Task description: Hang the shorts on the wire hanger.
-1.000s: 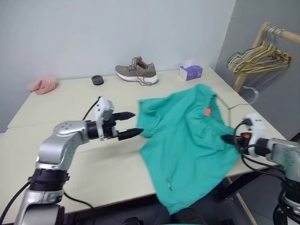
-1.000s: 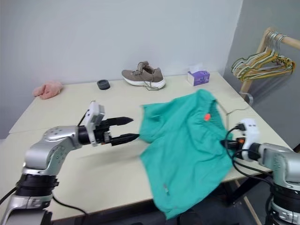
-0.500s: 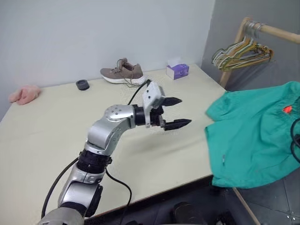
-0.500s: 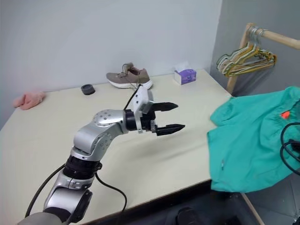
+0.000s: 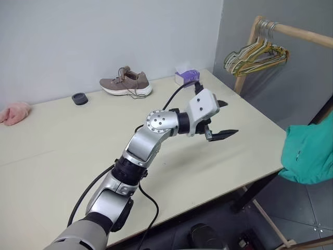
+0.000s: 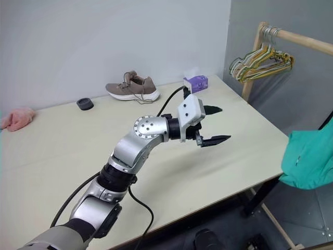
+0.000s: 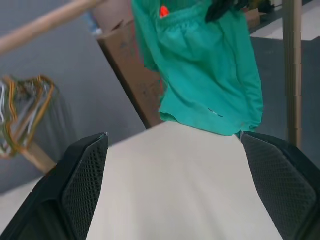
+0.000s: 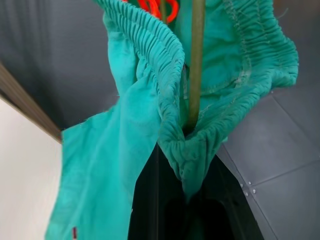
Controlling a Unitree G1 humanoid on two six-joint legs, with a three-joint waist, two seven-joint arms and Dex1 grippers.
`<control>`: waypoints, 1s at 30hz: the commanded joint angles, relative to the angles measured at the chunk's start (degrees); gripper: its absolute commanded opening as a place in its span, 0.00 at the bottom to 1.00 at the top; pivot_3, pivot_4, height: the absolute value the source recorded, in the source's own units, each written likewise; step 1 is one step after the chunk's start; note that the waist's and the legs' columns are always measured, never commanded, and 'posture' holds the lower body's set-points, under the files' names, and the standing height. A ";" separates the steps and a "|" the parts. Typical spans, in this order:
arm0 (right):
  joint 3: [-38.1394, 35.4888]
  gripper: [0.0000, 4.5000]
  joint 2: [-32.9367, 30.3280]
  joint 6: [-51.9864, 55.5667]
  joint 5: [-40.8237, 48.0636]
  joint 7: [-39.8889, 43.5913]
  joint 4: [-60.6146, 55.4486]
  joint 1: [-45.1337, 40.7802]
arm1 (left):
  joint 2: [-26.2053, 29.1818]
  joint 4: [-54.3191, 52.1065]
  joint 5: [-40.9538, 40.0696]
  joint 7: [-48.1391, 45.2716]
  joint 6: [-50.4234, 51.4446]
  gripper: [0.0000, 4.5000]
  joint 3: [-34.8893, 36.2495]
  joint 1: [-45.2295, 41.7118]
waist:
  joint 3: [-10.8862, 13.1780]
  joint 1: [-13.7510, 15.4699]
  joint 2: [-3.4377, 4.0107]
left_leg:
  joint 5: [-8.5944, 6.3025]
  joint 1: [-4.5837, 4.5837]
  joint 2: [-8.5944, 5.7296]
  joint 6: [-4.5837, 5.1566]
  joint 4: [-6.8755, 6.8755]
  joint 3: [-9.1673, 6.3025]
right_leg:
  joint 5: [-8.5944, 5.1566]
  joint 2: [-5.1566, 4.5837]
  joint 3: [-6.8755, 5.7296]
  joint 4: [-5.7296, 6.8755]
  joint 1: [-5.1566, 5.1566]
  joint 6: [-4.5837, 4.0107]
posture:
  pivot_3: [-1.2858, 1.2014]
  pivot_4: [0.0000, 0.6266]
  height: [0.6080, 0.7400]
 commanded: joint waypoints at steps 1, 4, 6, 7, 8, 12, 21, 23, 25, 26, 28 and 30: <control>4.85 0.00 -3.82 -4.96 -0.75 1.86 8.33 -5.37 | -0.98 0.01 0.98 -0.28 -2.22 0.99 -0.16 -1.91 | 0.03 -0.09 -0.02 | -0.01 0.02 0.01 0.01 0.00 0.04 | 0.00 0.00 0.03 -0.01 0.01 0.01 | 0.36 0.00 1.00; 10.13 0.00 -5.49 -8.03 -1.91 3.73 17.97 -10.83 | -2.28 0.69 1.12 -0.17 -2.57 0.99 -0.04 -2.81 | 0.13 -0.33 0.09 | -0.04 0.08 0.00 0.06 -0.03 0.17 | -0.01 0.02 0.42 -0.03 0.02 0.03 | 0.37 0.01 1.00; 13.32 0.00 -6.24 -9.85 -3.00 5.21 23.19 -13.86 | -3.28 1.26 0.97 -0.30 -2.69 0.99 0.20 -3.29 | 0.19 -0.41 0.16 | -0.07 0.13 0.00 0.11 -0.06 0.24 | -0.02 0.02 0.57 -0.04 0.02 0.05 | 0.37 0.02 1.00; 14.67 0.00 -6.50 -10.51 -3.48 5.97 25.32 -15.08 | -3.84 1.46 0.68 -0.46 -2.62 0.99 0.37 -3.45 | 0.22 -0.47 0.20 | -0.09 0.16 0.00 0.14 -0.06 0.28 | -0.04 0.03 0.65 -0.04 0.02 0.07 | 0.37 0.02 1.00; 15.92 0.00 -6.75 -11.02 -3.84 6.71 27.09 -16.08 | -4.28 1.58 0.46 -0.70 -2.59 0.99 0.46 -3.57 | 0.25 -0.48 0.22 | -0.11 0.17 0.00 0.15 -0.06 0.34 | -0.04 0.03 0.70 -0.05 0.01 0.08 | 0.37 0.03 1.00; 18.79 0.00 -6.72 -11.27 -4.27 8.93 30.91 -18.41 | -4.83 1.80 -1.14 -5.01 -2.75 0.99 -0.26 -3.92 | 0.26 -0.47 0.23 | -0.13 0.17 0.00 0.16 -0.04 0.37 | 0.01 0.03 0.83 -0.17 0.04 0.20 | 0.37 0.03 1.00; 14.38 0.13 -6.81 -8.46 -0.46 9.63 27.21 -18.48 | -7.21 5.20 -4.51 -7.22 -0.39 1.00 1.94 -5.76 | 0.24 -0.42 0.26 | -0.25 0.15 -0.07 0.33 0.06 0.56 | 0.24 -0.02 1.03 -0.61 0.21 0.60 | 0.37 0.01 1.00; 11.85 0.27 -7.15 -6.72 1.15 9.29 23.89 -17.36 | -7.78 5.97 -4.75 -7.12 -0.41 1.00 2.34 -6.16 | 0.24 -0.41 0.27 | -0.26 0.16 -0.10 0.36 0.06 0.63 | 0.25 -0.04 1.05 -0.62 0.21 0.62 | 0.37 0.00 1.00; 8.88 0.42 -7.28 -4.65 2.49 8.22 20.39 -16.21 | -8.06 6.51 -4.83 -7.17 -0.54 1.00 2.52 -6.36 | 0.22 -0.42 0.29 | -0.27 0.16 -0.10 0.38 0.06 0.65 | 0.25 -0.05 1.08 -0.62 0.19 0.62 | 0.36 0.00 1.00; 7.41 0.51 -7.22 -3.46 3.05 7.59 18.25 -15.42 | -8.13 6.72 -4.80 -7.24 -0.66 1.00 2.56 -6.39 | 0.22 -0.38 0.30 | -0.28 0.16 -0.10 0.38 0.06 0.65 | 0.25 -0.04 1.10 -0.62 0.19 0.63 | 0.36 0.00 1.00; 4.99 0.66 -6.79 -1.81 3.83 6.44 14.77 -13.93 | -8.21 7.07 -4.75 -7.34 -0.89 1.00 2.59 -6.44 | 0.21 -0.38 0.31 | -0.28 0.16 -0.10 0.39 0.06 0.64 | 0.26 -0.05 1.13 -0.62 0.19 0.64 | 0.36 0.00 1.00; 2.12 0.82 -6.28 -1.15 4.32 4.55 10.69 -12.39 | -8.17 7.34 -4.70 -7.58 -1.12 1.00 2.52 -6.46 | 0.21 -0.39 0.31 | -0.29 0.16 -0.10 0.40 0.06 0.67 | 0.26 -0.05 1.14 -0.62 0.18 0.64 | 0.36 0.00 1.00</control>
